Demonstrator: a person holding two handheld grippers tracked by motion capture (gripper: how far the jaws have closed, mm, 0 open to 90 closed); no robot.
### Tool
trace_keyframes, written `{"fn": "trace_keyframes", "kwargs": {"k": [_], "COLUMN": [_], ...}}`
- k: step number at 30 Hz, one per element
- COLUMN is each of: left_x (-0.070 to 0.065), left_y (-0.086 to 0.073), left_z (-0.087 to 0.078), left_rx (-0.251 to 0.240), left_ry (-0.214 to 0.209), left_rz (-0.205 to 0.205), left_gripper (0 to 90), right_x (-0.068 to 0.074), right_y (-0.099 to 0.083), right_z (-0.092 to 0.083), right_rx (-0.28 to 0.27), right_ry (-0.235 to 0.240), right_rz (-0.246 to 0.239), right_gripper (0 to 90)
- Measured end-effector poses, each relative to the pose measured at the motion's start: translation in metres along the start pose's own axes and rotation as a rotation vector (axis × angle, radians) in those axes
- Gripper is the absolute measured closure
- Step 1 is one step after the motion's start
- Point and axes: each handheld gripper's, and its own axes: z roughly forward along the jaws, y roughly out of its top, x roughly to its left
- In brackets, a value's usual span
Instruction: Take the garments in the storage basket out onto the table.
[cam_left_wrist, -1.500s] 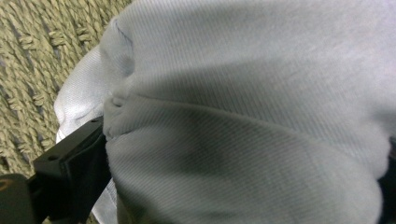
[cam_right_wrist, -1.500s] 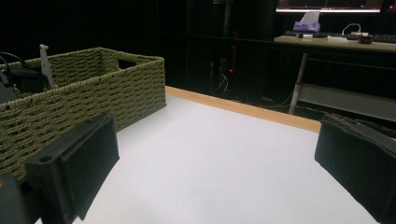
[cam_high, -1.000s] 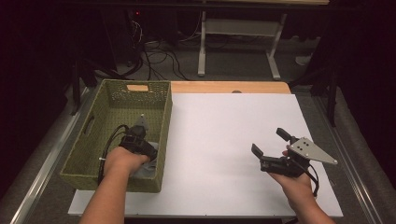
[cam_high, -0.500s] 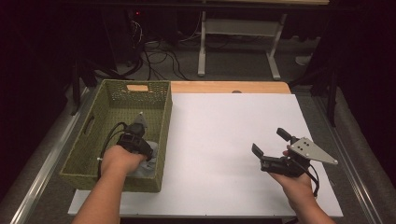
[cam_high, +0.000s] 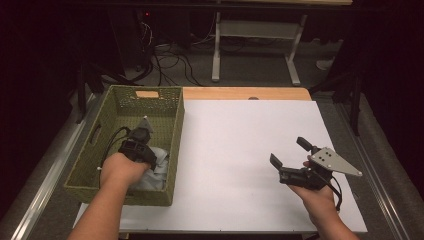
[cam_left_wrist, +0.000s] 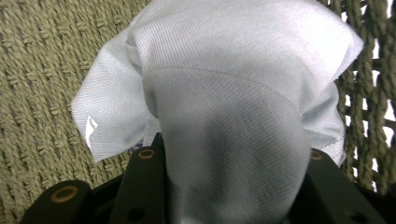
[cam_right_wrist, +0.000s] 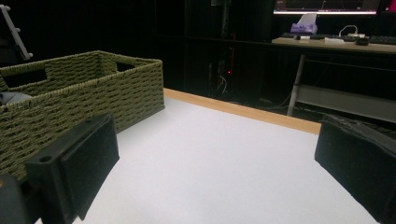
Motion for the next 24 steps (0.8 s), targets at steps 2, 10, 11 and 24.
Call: {"fn": "trace_keyframes", "kwargs": {"k": [2,10,11,24], "left_x": [0.001,0.002,0.002,0.008], "left_y": [0.000,0.002,0.002,0.001], "left_z": [-0.005,-0.026,-0.028,-0.048], "left_rx": [-0.009,-0.005,-0.010,-0.010], "left_ry": [-0.009,-0.009,-0.004,0.031], "left_rz": [-0.004,0.010,0.009,0.016], "left_gripper": [62.5,62.4,62.4,62.1], "right_x": [0.000,0.000,0.000,0.000], "right_y": [0.000,0.001,0.001,0.000], "right_z": [0.000,-0.001,-0.001,0.000], "right_rx": [-0.002,-0.002,-0.002,0.001], "right_ry": [0.000,-0.001,-0.001,0.000], "right_rz": [-0.001,0.000,-0.001,0.003], "right_gripper": [0.8,0.8,0.8,0.9]}}
